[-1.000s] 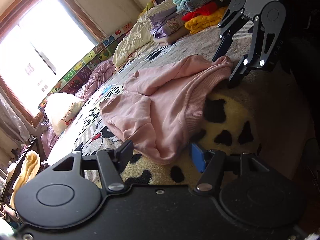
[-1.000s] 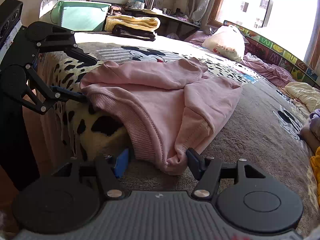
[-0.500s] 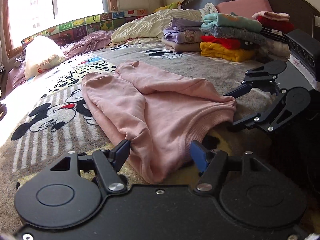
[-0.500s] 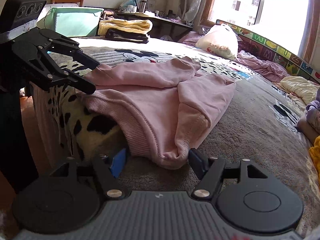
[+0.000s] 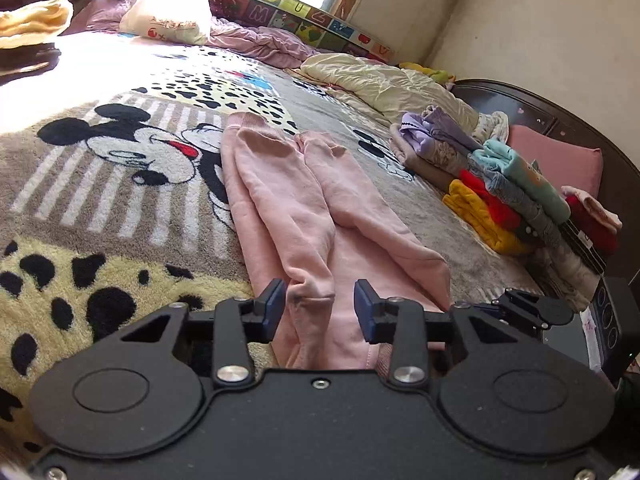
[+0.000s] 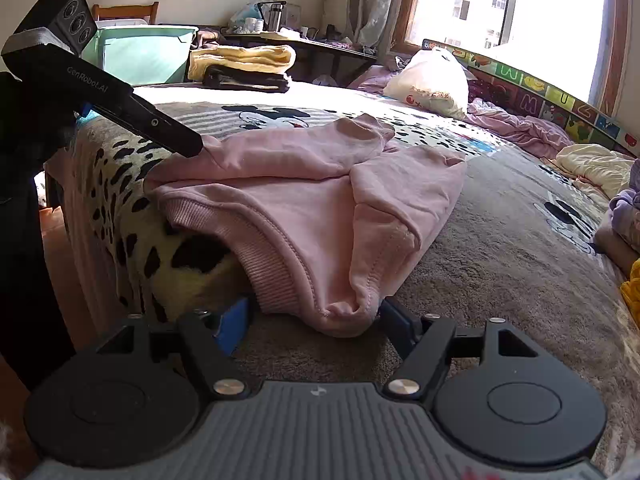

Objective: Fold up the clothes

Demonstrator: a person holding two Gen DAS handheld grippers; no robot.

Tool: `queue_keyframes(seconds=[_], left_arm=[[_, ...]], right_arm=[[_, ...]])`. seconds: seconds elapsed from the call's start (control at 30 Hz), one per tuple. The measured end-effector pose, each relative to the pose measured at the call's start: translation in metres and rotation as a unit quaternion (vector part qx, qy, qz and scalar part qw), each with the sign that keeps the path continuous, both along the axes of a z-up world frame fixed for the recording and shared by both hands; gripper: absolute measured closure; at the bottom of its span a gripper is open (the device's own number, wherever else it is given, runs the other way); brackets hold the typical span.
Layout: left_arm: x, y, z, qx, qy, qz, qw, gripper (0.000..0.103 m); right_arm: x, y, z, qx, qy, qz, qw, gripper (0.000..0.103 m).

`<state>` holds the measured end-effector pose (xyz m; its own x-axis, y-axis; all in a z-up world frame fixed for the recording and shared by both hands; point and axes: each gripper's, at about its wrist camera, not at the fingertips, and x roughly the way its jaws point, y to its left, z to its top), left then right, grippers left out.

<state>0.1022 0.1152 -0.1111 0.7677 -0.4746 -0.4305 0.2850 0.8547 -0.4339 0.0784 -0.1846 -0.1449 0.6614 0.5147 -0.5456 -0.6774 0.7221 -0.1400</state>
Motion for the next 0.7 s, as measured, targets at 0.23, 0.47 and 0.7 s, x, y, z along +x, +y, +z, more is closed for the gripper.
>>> queue_keyframes(seconds=[0.23, 0.47, 0.7], left_arm=[[0.008, -0.006, 0.008, -0.005, -0.042, -0.021, 0.9989, 0.100], [0.025, -0.013, -0.032, 0.014, 0.066, -0.027, 0.9973, 0.101], [0.012, 0.012, -0.020, -0.073, 0.034, -0.011, 0.9967, 0.101]], right_arm=[[0.000, -0.001, -0.001, 0.004, -0.001, -0.003, 1.000, 0.031], [0.000, -0.002, -0.002, 0.010, 0.001, -0.008, 1.000, 0.028], [0.001, -0.002, -0.004, 0.015, 0.001, -0.013, 1.000, 0.026]])
